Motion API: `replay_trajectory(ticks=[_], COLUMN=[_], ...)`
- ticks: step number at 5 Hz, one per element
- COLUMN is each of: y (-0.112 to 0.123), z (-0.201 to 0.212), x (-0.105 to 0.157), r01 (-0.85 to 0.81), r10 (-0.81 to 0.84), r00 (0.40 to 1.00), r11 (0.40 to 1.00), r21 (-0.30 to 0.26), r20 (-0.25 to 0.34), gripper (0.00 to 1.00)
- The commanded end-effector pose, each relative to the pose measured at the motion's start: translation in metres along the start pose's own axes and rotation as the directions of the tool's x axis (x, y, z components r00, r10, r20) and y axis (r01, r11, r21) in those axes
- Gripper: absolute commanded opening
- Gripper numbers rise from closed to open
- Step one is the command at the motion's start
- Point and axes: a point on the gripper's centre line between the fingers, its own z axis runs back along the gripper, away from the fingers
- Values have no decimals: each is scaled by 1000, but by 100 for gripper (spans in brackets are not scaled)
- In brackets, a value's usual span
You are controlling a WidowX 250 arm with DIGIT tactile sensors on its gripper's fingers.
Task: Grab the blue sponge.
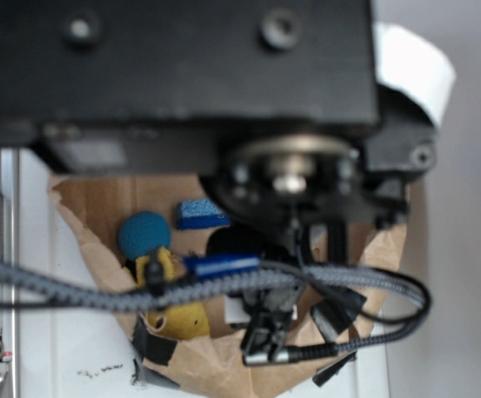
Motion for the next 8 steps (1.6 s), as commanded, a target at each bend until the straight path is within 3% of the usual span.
replay_trajectory(ticks=[1,3,4,5,7,8], y=[2,2,5,17,29,33], z=[7,7,-32,-52,-81,-97], x=[3,3,-11,-13,-6,-7], r01=[-5,-5,-20,-33,-81,-63], r10=[5,5,15,27,80,68], r00=[1000,1000,998,998,997,996], r11=[1000,1000,997,994,992,996], r21=[2,2,79,100,100,70], r20=[29,29,60,54,12,-61], gripper=[100,100,100,100,100,100])
